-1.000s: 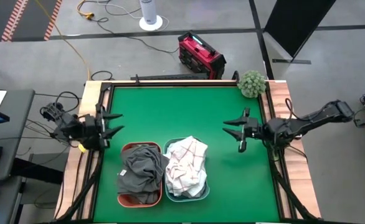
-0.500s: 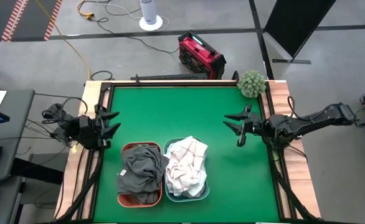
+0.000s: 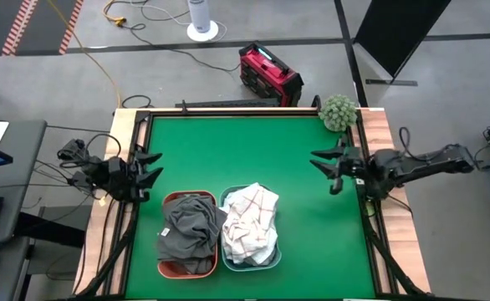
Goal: Sort towels by color in basket
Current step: Return to Home Position
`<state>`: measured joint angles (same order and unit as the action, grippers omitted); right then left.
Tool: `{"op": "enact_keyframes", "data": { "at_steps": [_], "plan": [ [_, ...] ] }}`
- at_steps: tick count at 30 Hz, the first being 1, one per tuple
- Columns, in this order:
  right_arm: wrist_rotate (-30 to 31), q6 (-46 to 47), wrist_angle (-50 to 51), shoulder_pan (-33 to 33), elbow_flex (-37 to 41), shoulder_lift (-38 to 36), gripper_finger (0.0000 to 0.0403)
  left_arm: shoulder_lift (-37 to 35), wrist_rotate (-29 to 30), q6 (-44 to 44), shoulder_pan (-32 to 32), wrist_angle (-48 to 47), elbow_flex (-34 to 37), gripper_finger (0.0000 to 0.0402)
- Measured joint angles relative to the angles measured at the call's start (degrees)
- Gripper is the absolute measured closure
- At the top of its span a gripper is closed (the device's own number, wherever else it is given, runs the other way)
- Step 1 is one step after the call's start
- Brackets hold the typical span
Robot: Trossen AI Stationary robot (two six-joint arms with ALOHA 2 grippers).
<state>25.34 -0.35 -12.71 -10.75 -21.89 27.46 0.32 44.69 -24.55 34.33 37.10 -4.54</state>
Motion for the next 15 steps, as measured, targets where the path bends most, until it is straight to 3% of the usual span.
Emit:
{"op": "enact_keyframes", "data": {
  "at_steps": [6,12,15],
  "plan": [
    [0.0,-3.7,2.5,-2.2,0.0,-5.6,0.0249,0.0,-8.0,7.5,0.0,-3.4,0.0,0.0229],
    [0.0,-7.8,2.2,-3.9,0.0,-9.5,0.0249,0.0,-22.8,11.9,0.0,-12.6,-1.8,0.0252],
    [0.1,-8.6,3.7,-4.3,0.0,-12.7,0.0249,0.0,-25.2,11.8,0.0,-15.0,-1.8,0.0261]
  ]
}}
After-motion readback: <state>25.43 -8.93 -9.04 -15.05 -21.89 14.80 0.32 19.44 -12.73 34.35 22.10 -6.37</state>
